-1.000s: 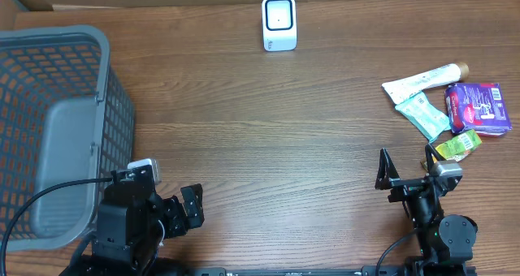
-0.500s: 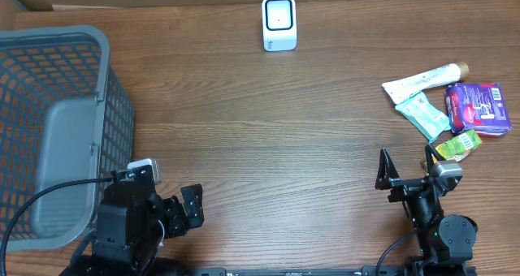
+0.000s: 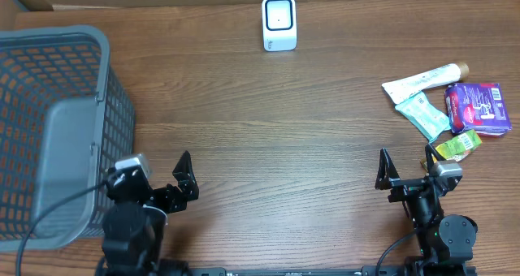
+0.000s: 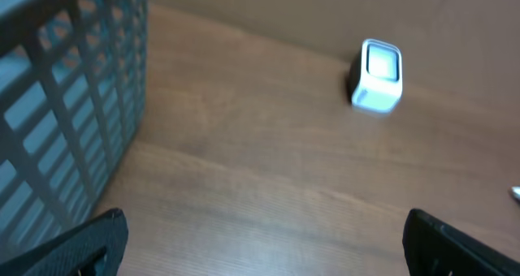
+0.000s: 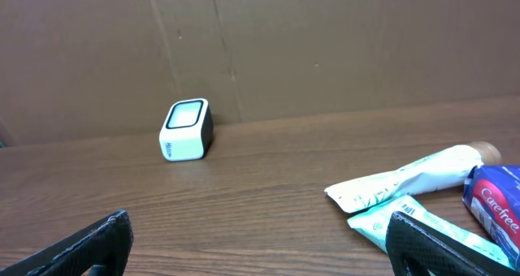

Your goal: Scan the item barcode

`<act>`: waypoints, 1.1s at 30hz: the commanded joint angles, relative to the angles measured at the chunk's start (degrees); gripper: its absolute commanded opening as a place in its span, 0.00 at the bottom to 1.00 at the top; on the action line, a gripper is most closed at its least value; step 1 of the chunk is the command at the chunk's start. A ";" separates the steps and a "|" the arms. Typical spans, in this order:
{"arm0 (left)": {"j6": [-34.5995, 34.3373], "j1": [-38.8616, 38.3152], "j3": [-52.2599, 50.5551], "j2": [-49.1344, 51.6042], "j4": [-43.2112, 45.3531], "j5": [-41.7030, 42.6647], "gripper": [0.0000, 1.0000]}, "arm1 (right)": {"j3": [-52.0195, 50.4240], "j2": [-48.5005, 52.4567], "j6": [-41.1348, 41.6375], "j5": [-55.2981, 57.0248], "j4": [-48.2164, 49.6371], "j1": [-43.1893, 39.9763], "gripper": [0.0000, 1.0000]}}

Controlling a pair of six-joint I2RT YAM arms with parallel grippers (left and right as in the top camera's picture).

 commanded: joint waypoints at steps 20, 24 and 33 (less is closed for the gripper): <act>20.41 5.18 -28.37 -17.16 36.24 17.11 1.00 | -0.61 -0.66 -0.04 -0.07 0.35 0.28 1.00; 23.71 5.18 -29.31 -17.18 36.59 18.38 1.00 | -0.61 -0.66 -0.04 -0.07 0.35 0.28 1.00; 23.78 5.11 -32.44 -17.18 35.17 18.62 1.00 | -0.61 -0.66 -0.04 -0.07 0.35 0.28 1.00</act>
